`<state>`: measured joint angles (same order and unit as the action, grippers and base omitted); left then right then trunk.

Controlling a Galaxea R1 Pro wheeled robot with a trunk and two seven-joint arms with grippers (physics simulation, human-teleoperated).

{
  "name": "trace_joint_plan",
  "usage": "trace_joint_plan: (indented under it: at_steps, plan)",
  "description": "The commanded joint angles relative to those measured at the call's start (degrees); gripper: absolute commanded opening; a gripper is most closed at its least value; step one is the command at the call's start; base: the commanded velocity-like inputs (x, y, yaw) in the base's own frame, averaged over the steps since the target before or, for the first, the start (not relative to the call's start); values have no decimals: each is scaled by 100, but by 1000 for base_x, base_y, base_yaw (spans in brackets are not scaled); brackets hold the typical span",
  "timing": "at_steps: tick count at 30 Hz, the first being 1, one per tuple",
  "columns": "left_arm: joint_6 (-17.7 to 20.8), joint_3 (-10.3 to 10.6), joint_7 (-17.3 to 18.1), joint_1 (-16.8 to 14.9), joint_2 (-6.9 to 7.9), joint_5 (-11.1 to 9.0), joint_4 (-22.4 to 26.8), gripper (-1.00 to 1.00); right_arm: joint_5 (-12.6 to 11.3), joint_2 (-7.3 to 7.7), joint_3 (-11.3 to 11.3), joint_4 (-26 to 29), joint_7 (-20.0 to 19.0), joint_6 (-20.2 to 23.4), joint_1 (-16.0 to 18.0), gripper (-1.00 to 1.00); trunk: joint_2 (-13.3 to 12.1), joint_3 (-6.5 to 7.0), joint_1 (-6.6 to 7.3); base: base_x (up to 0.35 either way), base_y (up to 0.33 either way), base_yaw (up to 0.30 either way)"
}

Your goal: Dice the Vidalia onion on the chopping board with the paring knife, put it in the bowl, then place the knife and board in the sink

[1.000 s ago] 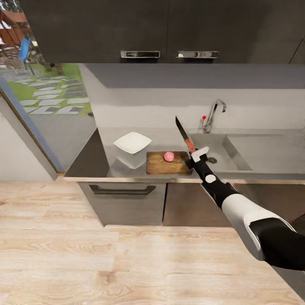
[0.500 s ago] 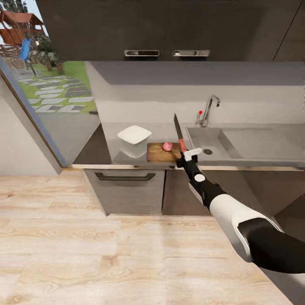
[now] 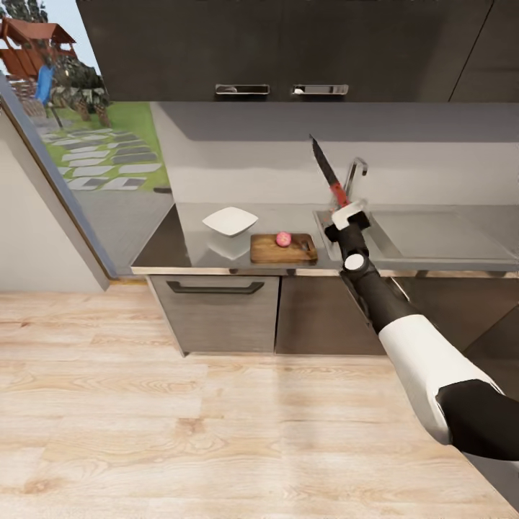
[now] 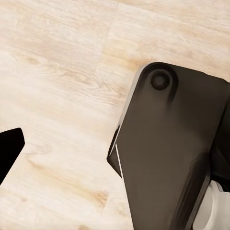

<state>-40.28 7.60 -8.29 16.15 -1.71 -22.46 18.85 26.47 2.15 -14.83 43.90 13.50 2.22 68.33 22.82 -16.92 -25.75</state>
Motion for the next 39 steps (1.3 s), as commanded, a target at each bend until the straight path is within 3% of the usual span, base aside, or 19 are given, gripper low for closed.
trace_joint_plan:
  at_steps: [1, 3, 5, 7, 9, 14, 16, 18, 20, 32, 39]
  plan:
    - [-8, 49, -58, 2, 4, -10, 13, 100, 332, -4, -54, 124, 73, 101, 5, -100, 9, -9, -3, -18, 0, 0]
    - [-7, 49, -58, 2, 2, -7, 13, 100, 1069, -76, -157, 252, 127, 180, -2, -100, 9, -9, -3, -9, 0, 0]
    - [-9, 49, -58, 2, 3, -9, 13, 100, 1758, -307, -249, 303, 222, 207, -164, -100, 9, -9, -3, -4, 0, 0]
    - [-7, 49, -58, 2, 4, -11, 13, 100, 2144, -567, -290, 324, 392, 209, -468, -100, 9, -9, -3, -2, 0, 0]
    - [-6, 49, -58, 2, 4, -12, 13, 100, 2322, -730, -342, 337, 704, 199, -798, -100, 9, -9, -3, 0, 0, 0]
    - [-7, 49, -58, 2, 4, -13, 13, 100, 2416, -786, -612, 341, 1384, 140, -1268, -100, 9, -9, -3, 0, 0, 0]
    - [-8, 49, -58, 2, 4, -13, 13, 100, 2418, -669, -689, 339, 1529, 125, -1364, -100, 9, -9, -3, 15, -8, 0]
    - [-7, 49, -58, 2, 4, -13, 13, 100, 2394, -538, -708, 332, 1553, 115, -1416, -100, 9, -9, -3, 117, -113, 0]
    - [-6, 49, -58, 2, 4, -13, 13, 100, 2385, -503, -713, 329, 1562, 26, -1532, -100, 9, -9, -3, 185, -185, 0]
    - [-6, 49, -58, 2, 4, -13, 13, 100, 2432, -493, -763, 278, 1569, -26, -1719, -100, 9, -9, -3, 217, -218, 0]
    - [-6, 49, -66, 2, 4, -13, 13, 100, 2425, -509, -1172, 262, 1568, 198, -1726, -100, 9, -9, -3, 196, -195, 0]
